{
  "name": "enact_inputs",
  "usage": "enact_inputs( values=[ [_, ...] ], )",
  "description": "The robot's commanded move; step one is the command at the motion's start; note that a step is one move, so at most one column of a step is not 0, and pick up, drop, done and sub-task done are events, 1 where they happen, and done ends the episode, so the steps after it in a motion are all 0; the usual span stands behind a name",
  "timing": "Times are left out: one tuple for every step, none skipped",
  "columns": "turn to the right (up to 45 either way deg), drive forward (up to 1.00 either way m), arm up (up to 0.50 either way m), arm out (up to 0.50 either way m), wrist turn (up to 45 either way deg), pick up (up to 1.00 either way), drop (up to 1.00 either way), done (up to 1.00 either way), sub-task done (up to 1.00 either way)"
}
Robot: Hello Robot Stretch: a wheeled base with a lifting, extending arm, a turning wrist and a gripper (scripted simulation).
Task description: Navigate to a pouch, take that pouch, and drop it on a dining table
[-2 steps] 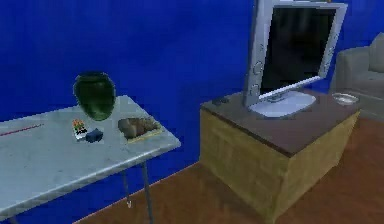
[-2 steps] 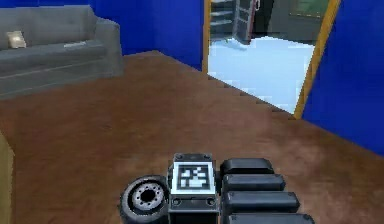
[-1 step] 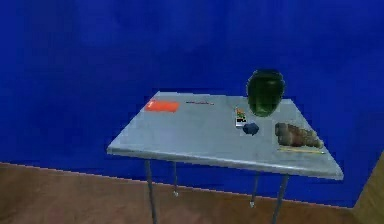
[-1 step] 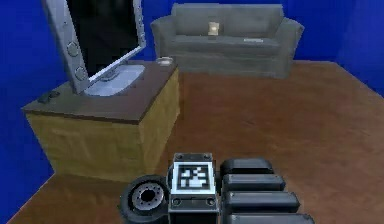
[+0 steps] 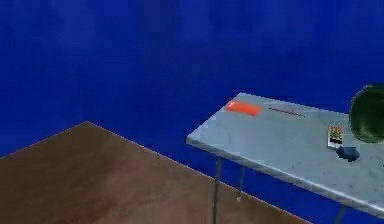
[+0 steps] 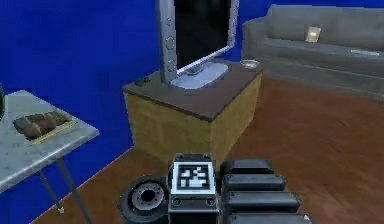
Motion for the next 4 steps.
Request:
enact_inputs(
  values=[
    [45.0,0.00,0.00,0.00,0.0,0.00,0.00,0.00,0.00],
    [27.0,0.00,0.00,0.00,0.0,0.00,0.00,0.00,0.00],
    [-45.0,0.00,0.00,0.00,0.0,0.00,0.00,0.00,0.00],
    [-24.0,0.00,0.00,0.00,0.0,0.00,0.00,0.00,0.00]
  ],
)
